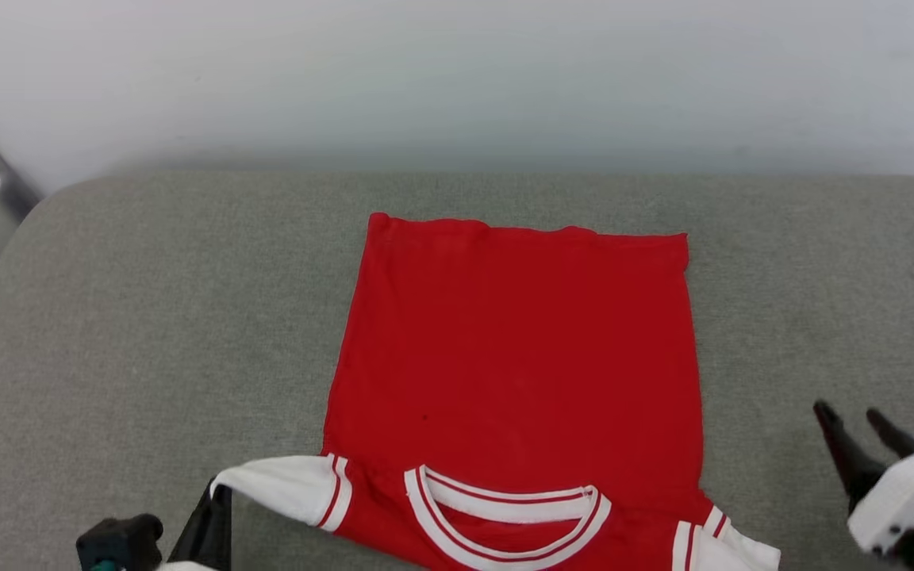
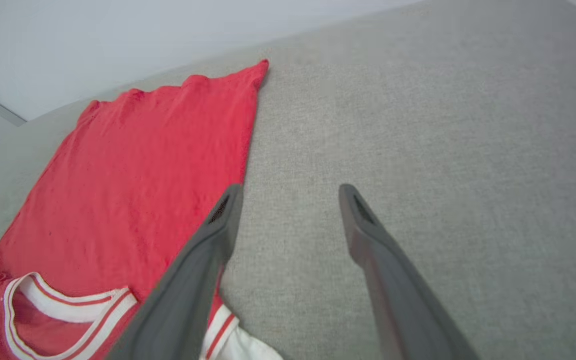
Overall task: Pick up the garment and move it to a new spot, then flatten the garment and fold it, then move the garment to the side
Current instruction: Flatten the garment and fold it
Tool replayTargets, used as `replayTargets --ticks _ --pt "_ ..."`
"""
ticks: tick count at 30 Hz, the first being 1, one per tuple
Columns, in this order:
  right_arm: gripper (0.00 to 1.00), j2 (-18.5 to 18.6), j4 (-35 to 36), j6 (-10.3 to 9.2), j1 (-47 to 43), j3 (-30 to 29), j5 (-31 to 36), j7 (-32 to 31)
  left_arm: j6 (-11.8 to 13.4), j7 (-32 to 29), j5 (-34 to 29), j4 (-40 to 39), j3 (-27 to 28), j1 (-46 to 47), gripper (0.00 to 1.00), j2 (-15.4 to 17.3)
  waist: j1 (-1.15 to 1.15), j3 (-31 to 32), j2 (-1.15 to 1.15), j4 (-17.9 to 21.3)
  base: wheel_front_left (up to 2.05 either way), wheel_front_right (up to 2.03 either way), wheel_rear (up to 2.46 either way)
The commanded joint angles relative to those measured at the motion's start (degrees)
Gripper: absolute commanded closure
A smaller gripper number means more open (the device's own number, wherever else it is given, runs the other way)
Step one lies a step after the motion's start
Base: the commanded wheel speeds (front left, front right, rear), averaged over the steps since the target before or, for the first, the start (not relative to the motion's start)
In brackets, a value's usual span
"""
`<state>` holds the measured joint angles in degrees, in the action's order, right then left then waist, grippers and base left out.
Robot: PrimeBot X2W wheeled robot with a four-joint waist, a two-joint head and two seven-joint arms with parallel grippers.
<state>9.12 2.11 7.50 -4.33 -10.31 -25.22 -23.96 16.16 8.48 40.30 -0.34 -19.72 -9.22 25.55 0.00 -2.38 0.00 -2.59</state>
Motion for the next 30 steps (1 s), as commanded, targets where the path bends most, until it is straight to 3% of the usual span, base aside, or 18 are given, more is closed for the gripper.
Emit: replayTargets --ticks 1,10,18,24,30 --pt "0.0 0.48 -3.22 -0.03 6.0 -1.37 -0.07 0.29 -0.03 0.5 -0.91 -1.3 -0.12 2.22 1.0 -0.14 0.0 -3.08 0.0 -1.74 0.0 0.0 0.0" --pt "0.0 5.78 -20.48 -0.02 33.84 -2.43 1.78 -2.92 -2.97 2.26 -3.94 -5.2 -3.2 12.52 1.0 -2.64 0.0 -14.52 0.0 -8.27 0.0 0.0 0.0" --pt "0.0 9.79 -31.11 -0.02 50.76 -0.19 3.88 -16.28 -5.17 3.64 -5.82 -6.35 -5.32 18.77 1.0 -4.73 0.0 -21.39 0.0 -12.24 0.0 0.0 0.0" --pt "0.0 8.86 -35.75 -0.02 57.34 -0.21 7.15 -28.68 -6.53 4.71 -6.42 -6.55 -5.96 21.64 1.0 -5.86 0.0 -25.36 0.0 -13.84 0.0 0.0 0.0" --pt "0.0 6.02 -39.29 -0.02 55.41 -2.7 9.0 -36.65 -7.31 5.1 -6.17 -5.72 -5.94 22.6 1.0 -6.15 0.0 -26.24 0.0 -14.55 0.0 0.0 0.0"
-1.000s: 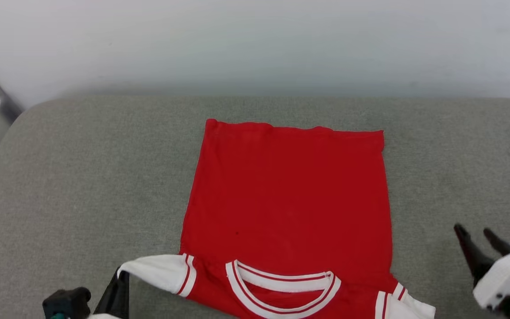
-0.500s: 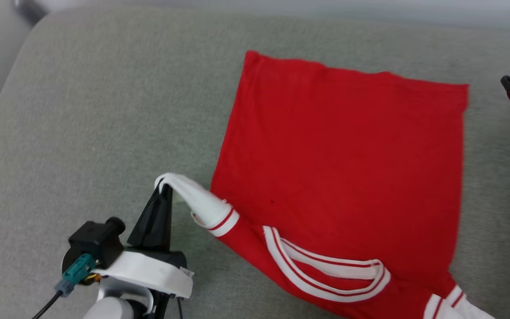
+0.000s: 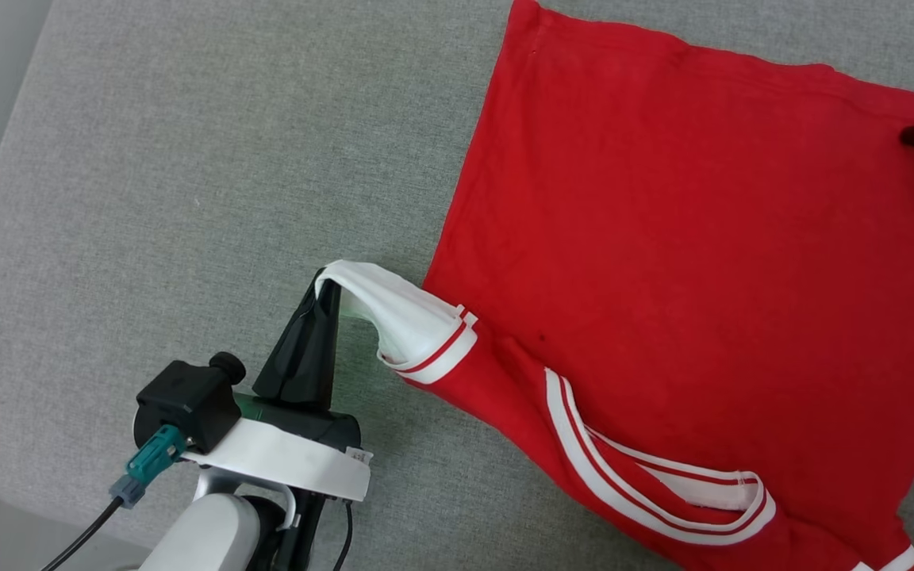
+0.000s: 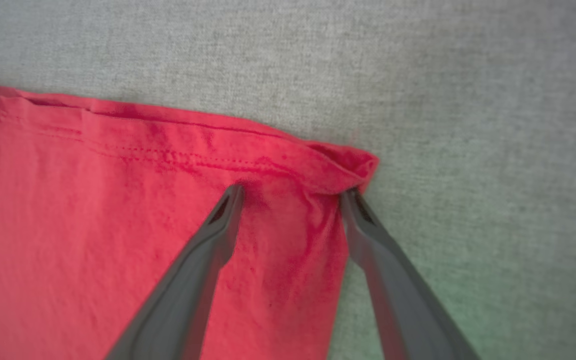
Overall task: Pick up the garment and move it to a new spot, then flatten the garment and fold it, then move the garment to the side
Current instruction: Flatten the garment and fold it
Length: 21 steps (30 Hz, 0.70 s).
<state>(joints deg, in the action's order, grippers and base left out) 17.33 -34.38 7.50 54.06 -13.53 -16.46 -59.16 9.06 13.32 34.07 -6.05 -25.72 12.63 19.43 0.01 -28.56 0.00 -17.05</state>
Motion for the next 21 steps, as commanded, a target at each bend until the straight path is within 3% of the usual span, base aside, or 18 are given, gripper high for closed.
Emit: replayTargets --ticks 1,2,3,4,7,14,21 --pt "0.18 -2.56 -2.95 -0.03 -3.31 0.02 0.53 -2.28 -0.31 0.34 0.11 0.18 0.11 0.79 1.0 -0.06 -0.01 -0.09 0.0 -0.14 0.0 0.0 0.0" --pt "0.6 -2.93 -3.21 -0.03 -3.63 -0.8 0.72 -3.21 -0.37 0.38 0.19 0.38 0.11 0.79 1.0 -0.09 -0.01 0.0 0.0 -0.2 0.0 0.0 0.0" --pt "0.93 -3.5 -3.39 -0.04 -3.87 -1.62 0.8 -4.21 -0.43 0.45 0.24 0.62 0.14 0.75 1.0 -0.12 -0.01 0.15 0.0 -0.23 0.0 0.0 0.0" --pt "1.0 -3.86 -3.07 -0.03 -4.02 -2.09 1.23 -4.52 -0.33 0.49 0.28 0.84 0.08 0.67 1.0 -0.16 -0.01 0.35 0.0 -0.26 0.0 0.0 0.0" --pt "1.0 -3.68 -0.68 -0.03 -3.94 -2.7 2.1 -3.77 -0.3 0.52 0.33 1.66 -0.06 0.15 1.0 -0.31 -0.01 1.29 0.0 -0.27 0.0 0.0 0.0" --pt "1.0 1.04 7.5 -0.02 -4.08 1.26 1.91 1.31 0.07 -0.02 1.58 4.73 0.19 -2.11 1.0 0.09 -0.01 6.43 0.0 1.11 0.0 0.0 0.0" --pt "1.0 6.04 15.55 -0.03 -12.92 4.99 -2.22 -0.13 1.69 -1.04 3.34 7.84 1.76 -6.16 1.0 1.75 -0.01 14.89 0.0 5.59 0.0 0.0 0.0"
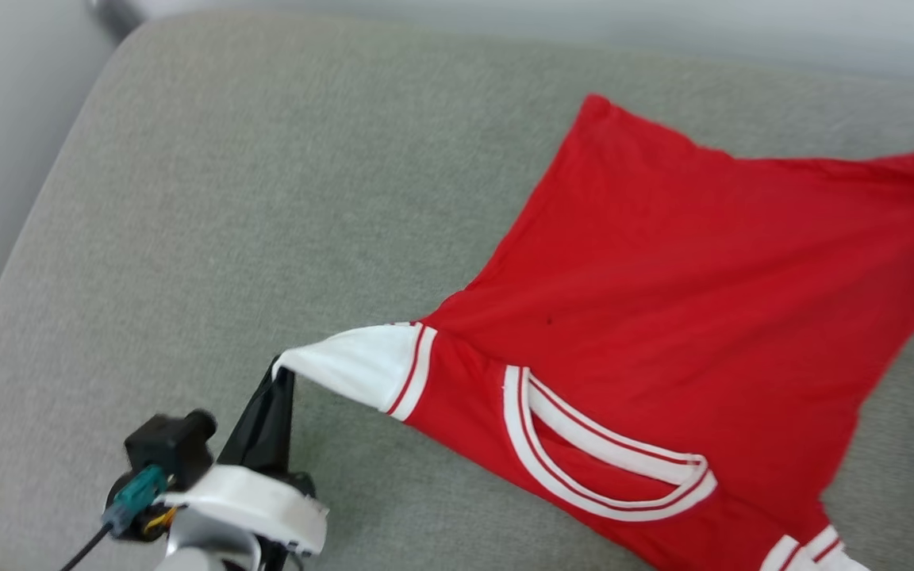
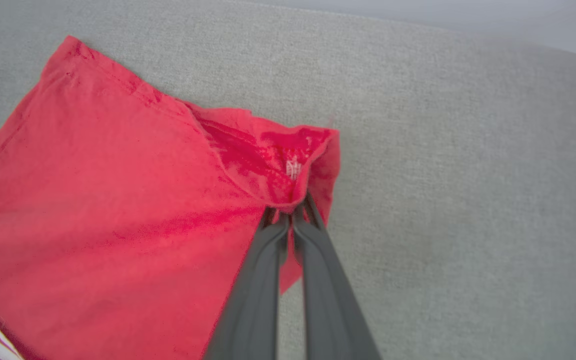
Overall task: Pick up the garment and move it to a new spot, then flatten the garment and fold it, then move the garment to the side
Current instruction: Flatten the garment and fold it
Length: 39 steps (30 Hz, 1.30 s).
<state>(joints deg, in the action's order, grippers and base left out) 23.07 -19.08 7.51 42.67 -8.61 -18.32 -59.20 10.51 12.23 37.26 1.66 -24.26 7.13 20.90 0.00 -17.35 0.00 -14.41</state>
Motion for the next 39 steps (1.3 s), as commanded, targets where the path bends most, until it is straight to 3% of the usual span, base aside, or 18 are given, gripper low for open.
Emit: replayTargets --ticks 1,10,12,13,16,17,18,19,25,33,36,39 --pt "1.0 1.04 1.53 -0.04 -3.56 0.2 -1.16 -0.62 0.56 -0.17 0.41 0.35 0.61 -1.43 1.0 0.66 0.0 4.7 0.0 3.79 0.0 0.0 0.0" --pt "1.0 1.91 11.83 -0.04 -28.14 -1.89 -5.8 -6.19 2.31 -2.37 3.34 2.21 2.91 -9.99 1.0 4.39 0.0 13.08 0.0 12.67 0.0 0.0 0.0" --pt "1.0 0.71 13.78 -0.04 -34.67 -3.39 -6.42 -6.73 2.81 -2.81 3.85 2.22 3.27 -11.49 1.0 4.93 0.0 14.24 0.0 13.94 0.0 0.0 0.0" --pt "1.0 -1.98 15.82 -0.04 -43.87 -5.46 -7.09 -6.54 3.14 -3.4 4.25 2.15 3.33 -12.83 1.0 5.31 0.0 15.39 0.0 15.38 0.0 0.0 0.0" --pt "1.0 -5.54 16.73 -0.04 -51.38 -6.63 -7.57 -5.86 3.57 -3.71 4.55 2.08 3.44 -13.49 1.0 5.5 0.0 16.05 0.0 16.52 0.0 0.0 0.0" --pt "0.78 -7.01 16.85 -0.04 -53.18 -6.72 -7.94 -5.59 3.69 -3.68 4.62 1.95 3.53 -13.59 1.0 5.54 0.0 16.2 0.0 16.88 0.0 0.0 0.0" --pt "0.42 -8.2 17.06 -0.04 -54.57 -6.63 -8.13 -5.12 3.84 -3.75 4.69 1.8 3.6 -13.73 1.0 5.55 0.0 16.31 0.0 17.35 0.0 0.0 0.0" --pt "0.0 -9.06 17.46 -0.04 -55.43 -6.49 -8.48 -4.25 4.03 -3.83 4.6 1.56 3.58 -13.77 1.0 5.63 0.0 16.2 0.0 17.76 0.0 0.0 0.0" --pt "0.0 -10.26 20.23 -0.04 -54.24 -5.25 -7.32 6.58 4.78 -4.86 3.94 0.15 3.22 -12.62 1.0 6.24 0.0 15.18 0.0 19.17 0.0 0.0 0.0" --pt "0.0 -9.79 19.71 -0.04 -44.34 -3.6 -5.95 28.37 5.07 -5.6 2.59 -2.47 2.71 -9.55 1.0 6.76 0.0 11.75 0.0 17.73 0.0 0.0 0.0" --pt "0.0 -9.02 18.64 -0.04 -39.8 -1.8 -6.5 32.36 4.81 -5.4 2.02 -3.33 2.51 -7.42 1.0 6.67 0.0 9.66 0.0 16.42 0.0 0.0 0.0" --pt "0.0 -7.84 17.68 -0.04 -35.19 0.66 -7.06 32.32 4.43 -5.24 1.36 -4.01 1.93 -5.36 1.0 6.2 0.0 7.38 0.0 14.9 0.0 0.0 0.0"
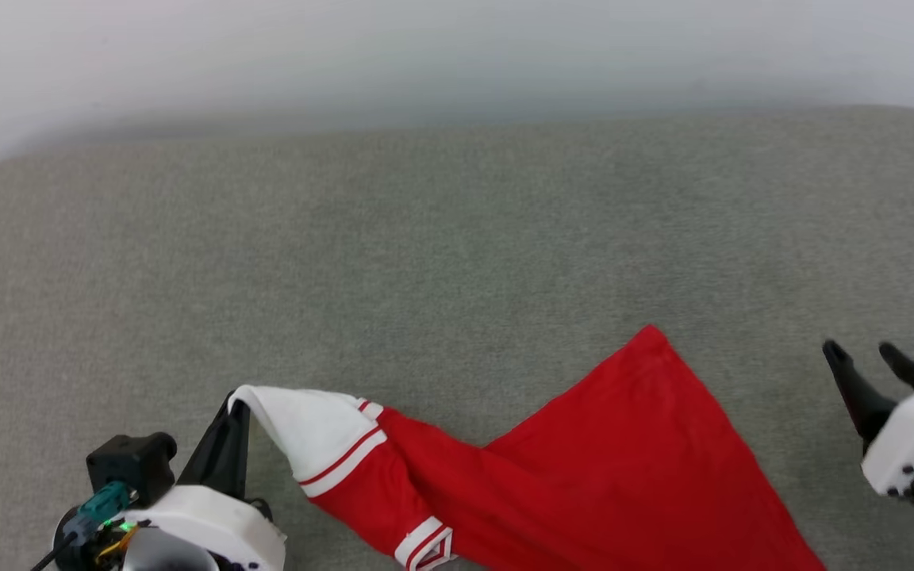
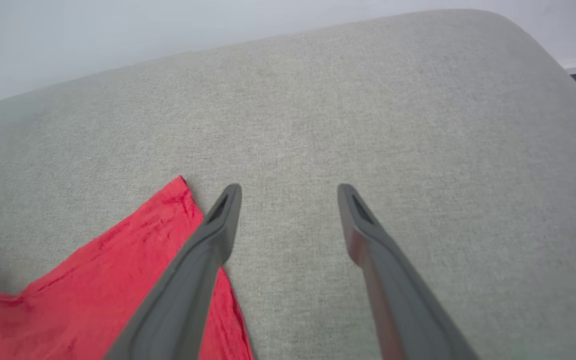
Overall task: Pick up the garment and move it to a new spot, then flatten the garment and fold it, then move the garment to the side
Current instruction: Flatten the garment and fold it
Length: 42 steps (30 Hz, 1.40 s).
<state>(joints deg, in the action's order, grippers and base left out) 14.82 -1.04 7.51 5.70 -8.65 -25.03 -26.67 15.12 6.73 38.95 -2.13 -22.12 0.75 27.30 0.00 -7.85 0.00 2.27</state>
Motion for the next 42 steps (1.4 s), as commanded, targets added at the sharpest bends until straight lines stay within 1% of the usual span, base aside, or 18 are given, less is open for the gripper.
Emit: replayTargets --ticks 1,4,5,10,12,15,17,21,24,25,26,28,32,35,40,42 --pt "0.0 0.98 -0.6 -0.04 3.39 1.82 -0.63 -1.04 -0.3 0.43 -0.58 -0.48 -0.41 1.74 1.0 -0.34 0.0 -2.82 0.0 -2.27 0.0 0.0 0.0" --pt "0.0 2.49 -1.52 -0.04 7.61 4.77 -1.27 -5.55 -0.64 0.73 -1.12 -0.91 -0.95 3.62 1.0 -0.95 0.0 -4.63 0.0 -3.63 0.0 0.0 0.0" --pt "0.0 2.49 -1.52 -0.04 7.61 4.77 -1.27 -5.55 -0.64 0.73 -1.12 -0.91 -0.95 3.62 1.0 -0.95 0.0 -4.63 0.0 -3.63 0.0 0.0 0.0" --pt "0.0 3.78 -2.91 -0.04 13.81 9.37 -2.5 -19.47 -1.2 1.09 -2.04 -1.48 -1.8 6.25 1.0 -1.7 0.0 -7.5 0.0 -5.49 0.0 0.0 0.0" --pt "0.0 3.57 -3.59 -0.04 15.91 10.76 -3.12 -24.51 -1.44 1.17 -2.26 -1.64 -2.22 7.37 1.0 -2.0 0.0 -8.56 0.0 -6.17 0.0 0.0 0.0" --pt "0.0 3.49 -4.31 -0.04 17.88 12.86 -3.35 -30.07 -1.91 1.5 -2.61 -1.79 -2.64 8.81 1.0 -2.43 0.0 -10.31 0.0 -7.14 0.0 0.0 0.0" --pt "0.0 3.48 -5.35 -0.04 19.01 14.92 -3.34 -33.18 -2.28 2.06 -2.94 -1.65 -3.01 9.83 1.0 -3.02 0.0 -11.73 0.0 -7.82 0.0 0.0 0.0" --pt "0.0 3.43 -7.23 -0.04 18.93 16.71 -3.77 -35.33 -2.56 2.51 -2.99 -1.31 -3.33 10.69 1.0 -3.52 0.0 -12.79 0.0 -8.21 0.0 0.0 0.0" --pt "0.0 3.11 -10.05 -0.04 18.08 18.16 -4.48 -37.28 -2.83 2.81 -2.75 -0.78 -3.51 11.09 1.0 -3.66 0.0 -13.27 0.0 -8.37 0.0 0.0 0.0" --pt "0.34 2.79 -10.93 -0.04 17.74 18.43 -5.03 -38.17 -2.87 2.91 -2.71 -0.66 -3.53 11.23 1.0 -3.68 0.0 -13.32 0.0 -8.4 0.0 0.0 0.0" --pt "0.6 2.48 -11.5 -0.04 17.59 18.7 -5.41 -38.86 -2.93 2.99 -2.64 -0.55 -3.53 11.34 1.0 -3.68 0.0 -13.32 0.0 -8.4 0.0 0.0 0.0" --pt "1.0 2.3 -12.02 -0.04 17.7 19.04 -5.92 -39.18 -2.99 3.05 -2.53 -0.31 -3.48 11.44 1.0 -3.61 0.0 -13.18 0.0 -8.37 0.0 0.0 0.0" --pt "1.0 2.44 -12.47 -0.04 18.63 19.15 -6.07 -39.1 -3.1 3.04 -2.45 0.21 -3.54 11.22 1.0 -3.57 0.0 -12.35 0.0 -8.36 0.0 0.0 0.0" --pt "1.0 3.04 -11.85 -0.03 19.88 19.14 -6.24 -37.08 -3.07 3.1 -2.12 0.55 -3.42 10.84 1.0 -3.44 0.0 -11.35 0.0 -8.22 0.0 0.0 0.0" --pt "1.0 4.72 -9.95 -0.03 23.0 18.63 -5.14 -29.77 -3.26 3.52 -2.29 1.36 -2.42 11.62 1.0 -2.37 0.0 -8.3 0.0 -7.45 0.0 0.0 0.0" --pt "1.0 4.87 -10.34 -0.03 23.6 18.29 -4.23 -26.84 -3.55 3.38 -2.65 1.95 -2.02 12.9 1.0 -1.32 0.0 -6.59 0.0 -6.91 0.0 0.0 0.0"
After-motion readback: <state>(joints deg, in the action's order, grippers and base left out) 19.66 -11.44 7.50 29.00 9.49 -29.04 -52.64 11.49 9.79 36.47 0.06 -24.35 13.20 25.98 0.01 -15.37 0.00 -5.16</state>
